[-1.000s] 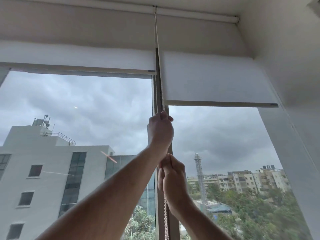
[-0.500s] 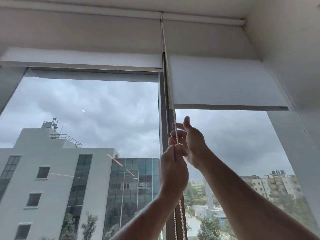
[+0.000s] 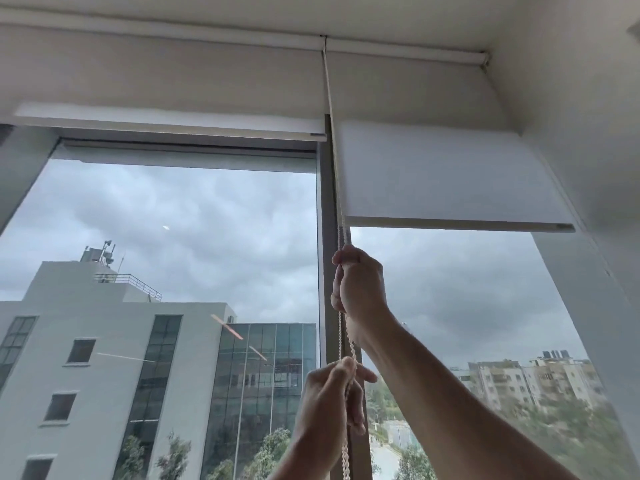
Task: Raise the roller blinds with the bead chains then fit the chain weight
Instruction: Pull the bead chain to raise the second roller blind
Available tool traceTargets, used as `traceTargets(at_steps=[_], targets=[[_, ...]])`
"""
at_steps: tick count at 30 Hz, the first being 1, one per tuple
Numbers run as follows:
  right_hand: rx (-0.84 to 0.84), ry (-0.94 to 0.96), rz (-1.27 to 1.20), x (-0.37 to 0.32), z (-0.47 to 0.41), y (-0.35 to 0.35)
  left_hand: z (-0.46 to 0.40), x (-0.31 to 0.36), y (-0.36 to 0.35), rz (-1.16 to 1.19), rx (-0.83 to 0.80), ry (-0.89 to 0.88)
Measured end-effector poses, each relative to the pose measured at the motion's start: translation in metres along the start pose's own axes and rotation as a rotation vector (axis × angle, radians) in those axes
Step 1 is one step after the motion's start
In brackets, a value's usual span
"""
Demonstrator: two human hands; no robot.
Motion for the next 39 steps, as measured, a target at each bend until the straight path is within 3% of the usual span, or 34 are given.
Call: traceTargets(at_steps=[5, 12, 17, 20, 27, 32, 39], targets=[[-0.004, 0.044, -0.002, 0.008, 0.007, 0.011, -0.035, 0.01, 0.02, -0.001, 0.111, 0.272], [-0.048, 0.115, 0.132, 0.011, 0.025, 0.018, -0.092, 0.079, 0.032, -0.007, 0.15, 0.097], [-0.033, 0.135, 0.139, 0.029, 0.047, 0.029, -0.111, 0.112, 0.021, 0.078, 0.086, 0.162], [-0.036, 0.129, 0.144, 0.035, 0.057, 0.03, -0.117, 0.119, 0.011, 0.094, 0.132, 0.194], [-0.084, 0.153, 0.237, 0.049, 0.069, 0.043, -0.101, 0.11, -0.003, -0.351, 0.399, 0.007], [-0.185, -0.021, 0.014, 0.047, 0.072, 0.053, -0.084, 0.104, -0.011, -0.431, 0.473, -0.072], [-0.107, -0.144, -0.052, 0.015, 0.035, 0.048, -0.057, 0.079, -0.009, -0.315, 0.455, -0.07]])
Point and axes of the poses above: each hand's wrist, its own z-axis away from the middle knuckle, its own y-axis out of the back of the hand, x = y × z, the point moved 1 cm from there along -z, towards the middle knuckle, and after that the axes turned 14 degrees about -z, right-handed, at the moved point
